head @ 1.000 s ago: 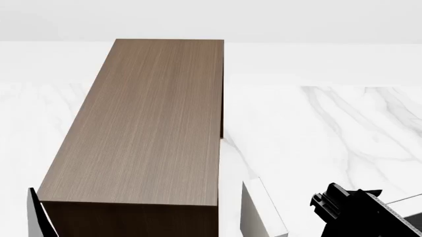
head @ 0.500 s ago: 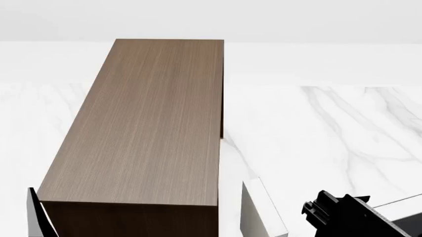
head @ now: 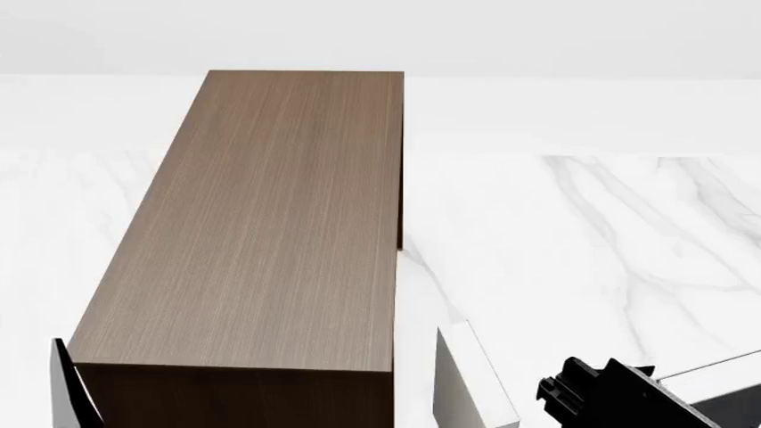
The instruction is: Pick up the book in the middle and place it on the cabinet shelf.
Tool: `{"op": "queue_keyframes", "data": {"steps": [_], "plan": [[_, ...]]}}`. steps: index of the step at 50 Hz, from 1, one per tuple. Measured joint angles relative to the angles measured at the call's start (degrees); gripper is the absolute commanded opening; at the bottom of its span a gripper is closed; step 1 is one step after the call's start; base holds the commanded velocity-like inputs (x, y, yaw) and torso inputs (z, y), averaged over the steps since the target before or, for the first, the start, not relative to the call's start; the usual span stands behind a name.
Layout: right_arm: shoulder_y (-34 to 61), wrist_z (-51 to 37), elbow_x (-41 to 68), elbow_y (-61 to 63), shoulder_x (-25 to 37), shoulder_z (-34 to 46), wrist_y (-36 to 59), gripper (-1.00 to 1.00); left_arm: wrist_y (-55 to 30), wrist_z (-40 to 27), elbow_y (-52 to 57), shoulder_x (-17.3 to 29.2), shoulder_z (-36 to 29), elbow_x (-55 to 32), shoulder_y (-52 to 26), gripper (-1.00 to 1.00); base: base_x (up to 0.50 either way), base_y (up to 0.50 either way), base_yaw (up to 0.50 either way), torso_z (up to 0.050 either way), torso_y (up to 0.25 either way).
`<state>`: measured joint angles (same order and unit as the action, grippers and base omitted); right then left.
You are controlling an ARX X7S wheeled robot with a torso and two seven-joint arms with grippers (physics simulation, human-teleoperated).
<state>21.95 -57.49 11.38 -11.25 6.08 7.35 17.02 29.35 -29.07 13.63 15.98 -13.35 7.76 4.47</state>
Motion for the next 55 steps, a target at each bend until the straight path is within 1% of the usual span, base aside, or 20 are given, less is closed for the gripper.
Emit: {"op": "queue_keyframes", "data": {"steps": [20,55], "plan": [[0.69,0.96,1.02,-4.6,0.5,2.09,-2.62,1.0,0.13,-0.48,-0.23,0.45,-0.53,-0.01,-0.05,1.0,0.0,0.0,0.0,0.0,0.0],[3.05,2.76,1.18,-13.94,1.19,4.97,-9.94,1.0,0.14,-1.33,-0.81,1.09,-1.32,-0.13,-0.37,1.0,0.0,0.0,0.0,0.0,0.0]]}}
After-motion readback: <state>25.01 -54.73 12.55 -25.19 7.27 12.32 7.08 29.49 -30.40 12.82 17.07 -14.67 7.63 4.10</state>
